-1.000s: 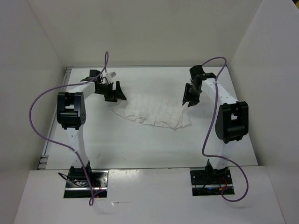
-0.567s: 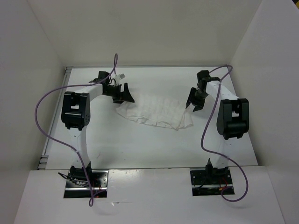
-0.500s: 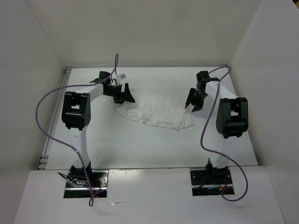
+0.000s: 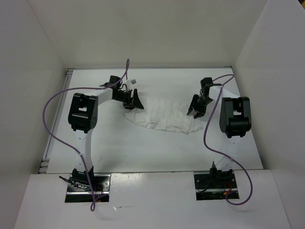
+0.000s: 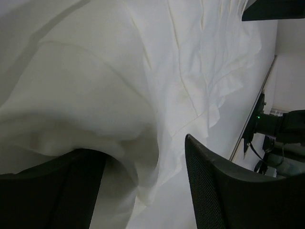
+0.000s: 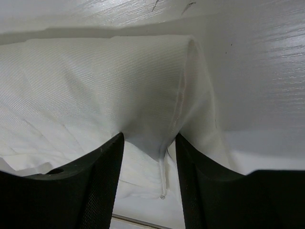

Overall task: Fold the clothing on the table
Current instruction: Fold the skirt

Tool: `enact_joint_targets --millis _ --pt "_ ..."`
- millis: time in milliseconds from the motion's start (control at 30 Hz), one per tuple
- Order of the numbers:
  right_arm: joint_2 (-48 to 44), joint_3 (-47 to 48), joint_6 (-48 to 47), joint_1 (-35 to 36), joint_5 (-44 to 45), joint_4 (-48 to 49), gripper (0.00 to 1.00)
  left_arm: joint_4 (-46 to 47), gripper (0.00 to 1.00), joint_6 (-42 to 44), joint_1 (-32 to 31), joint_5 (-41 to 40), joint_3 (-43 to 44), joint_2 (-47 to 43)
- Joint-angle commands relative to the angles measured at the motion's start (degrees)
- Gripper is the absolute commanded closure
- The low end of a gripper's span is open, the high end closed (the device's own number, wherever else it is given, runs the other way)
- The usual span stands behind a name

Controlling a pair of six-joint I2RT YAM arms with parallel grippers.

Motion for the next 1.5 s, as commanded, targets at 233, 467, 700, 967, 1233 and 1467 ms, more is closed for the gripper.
enact_joint_targets --millis 233,467,700,967,1233,1467 --pt "2.86 -3.42 0.82 -0.26 -2.04 4.71 0.52 -1.43 0.53 -0.36 -3.95 -0.97 1.41 4.51" --pt "2.86 -3.42 0.82 -0.26 -2.04 4.18 0.52 -1.43 1.0 -1.59 -4.48 -0.97 1.93 5.65" --pt "2.33 -2.89 -0.41 -0.26 -2.04 2.6 0.52 -5.56 1.0 -1.59 -1.94 -6.06 6.13 -2.15" --pt "4.52 1.31 -1.02 1.58 -3.18 1.54 0.52 -19.62 1.0 2.45 -5.87 -10.64 23.01 -3.31" --pt "7.25 5.81 -1.54 3.78 -3.71 0.4 0.52 -29.99 1.0 2.98 -12.2 -12.49 39.98 0.63" --pt "8.31 8.45 -1.55 4.31 -4.76 0.4 0.52 -35.17 1.0 2.45 -17.57 -15.03 50.08 7.66"
